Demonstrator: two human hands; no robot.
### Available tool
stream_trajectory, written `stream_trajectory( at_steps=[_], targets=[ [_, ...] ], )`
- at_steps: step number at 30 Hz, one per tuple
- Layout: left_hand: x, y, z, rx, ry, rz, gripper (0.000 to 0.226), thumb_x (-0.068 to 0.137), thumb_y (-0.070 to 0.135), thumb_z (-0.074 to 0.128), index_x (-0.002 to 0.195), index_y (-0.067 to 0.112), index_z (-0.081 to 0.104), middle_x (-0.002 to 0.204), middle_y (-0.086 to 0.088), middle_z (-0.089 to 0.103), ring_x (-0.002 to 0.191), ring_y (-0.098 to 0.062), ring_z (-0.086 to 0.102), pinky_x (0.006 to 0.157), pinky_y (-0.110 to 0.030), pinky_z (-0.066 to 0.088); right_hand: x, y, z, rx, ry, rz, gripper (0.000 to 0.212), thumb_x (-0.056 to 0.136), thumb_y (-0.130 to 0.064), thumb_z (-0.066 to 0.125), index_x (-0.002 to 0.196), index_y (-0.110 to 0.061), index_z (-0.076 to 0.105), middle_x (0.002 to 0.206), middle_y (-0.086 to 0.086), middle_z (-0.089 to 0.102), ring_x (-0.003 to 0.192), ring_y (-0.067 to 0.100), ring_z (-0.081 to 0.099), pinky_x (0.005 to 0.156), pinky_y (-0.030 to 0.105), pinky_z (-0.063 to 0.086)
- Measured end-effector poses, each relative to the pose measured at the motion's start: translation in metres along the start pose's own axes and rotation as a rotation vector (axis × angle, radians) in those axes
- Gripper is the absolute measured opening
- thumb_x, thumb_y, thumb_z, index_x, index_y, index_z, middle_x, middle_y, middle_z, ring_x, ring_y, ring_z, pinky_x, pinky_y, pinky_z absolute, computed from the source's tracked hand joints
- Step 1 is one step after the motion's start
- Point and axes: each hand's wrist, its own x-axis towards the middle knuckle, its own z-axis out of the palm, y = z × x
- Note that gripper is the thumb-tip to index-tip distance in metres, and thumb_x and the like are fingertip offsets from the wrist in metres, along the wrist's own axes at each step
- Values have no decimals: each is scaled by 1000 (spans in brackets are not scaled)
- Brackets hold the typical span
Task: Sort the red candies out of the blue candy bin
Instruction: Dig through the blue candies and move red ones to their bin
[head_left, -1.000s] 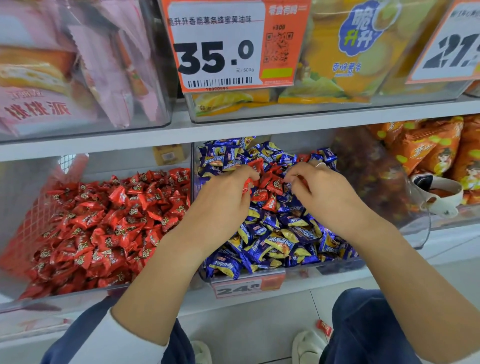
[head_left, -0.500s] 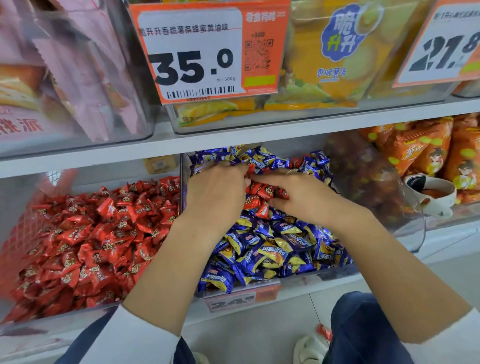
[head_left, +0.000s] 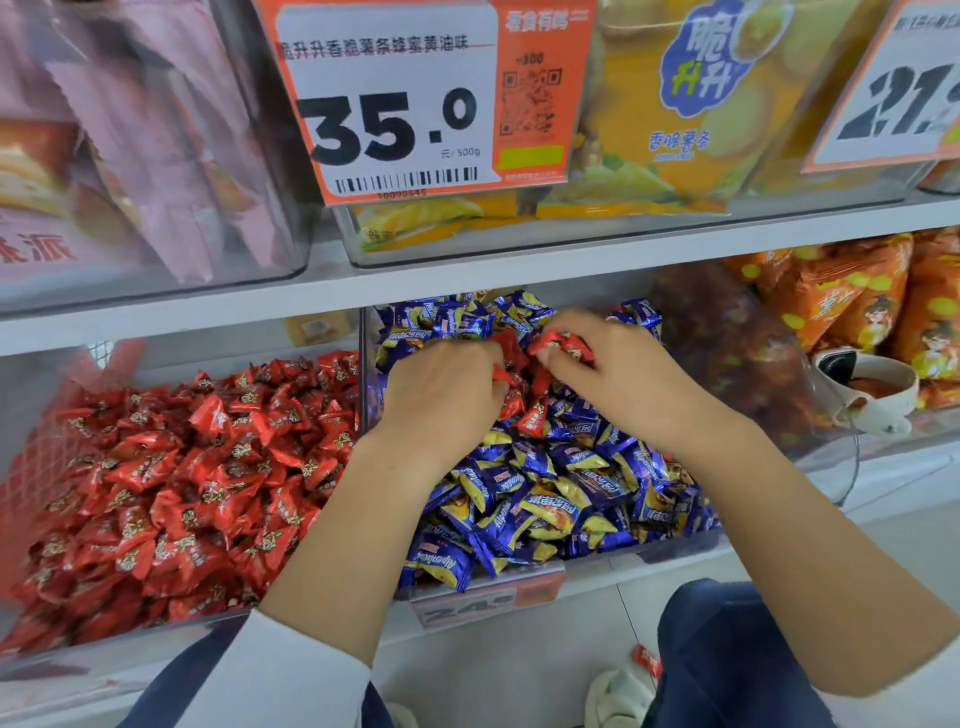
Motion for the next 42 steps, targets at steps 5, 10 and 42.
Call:
stream_trajectory(
  at_steps=[5, 10, 42],
  targets=[
    [-5, 1, -6, -124, 75, 2, 27, 96, 40, 42, 115, 24, 54, 103, 2, 62, 90, -20, 53, 61, -29, 33, -13, -6, -6, 3, -33, 139, 40, 88, -46, 58, 77, -9, 52, 51, -3, 38, 48, 10, 37, 51, 25, 28],
    [-11, -3, -13, -170, 104, -19, 29, 92, 50, 49, 109, 29, 56, 80, 3, 55, 88, -22, 54, 61, -29, 33, -19, -3, -8, -62, -86, 99, 7, 89, -35, 58, 89, -28, 59, 57, -4, 55, 44, 10, 44, 50, 19, 34],
    [-8, -14, -11, -210, 147, -64, 18, 90, 34, 51, 105, 30, 61, 80, 2, 57, 63, -21, 47, 60, -28, 36, -26, -5, 1, -428, -314, 60, 28, 98, -33, 43, 117, -13, 45, 91, 6, 51, 80, 27, 53, 65, 34, 40]
  ],
)
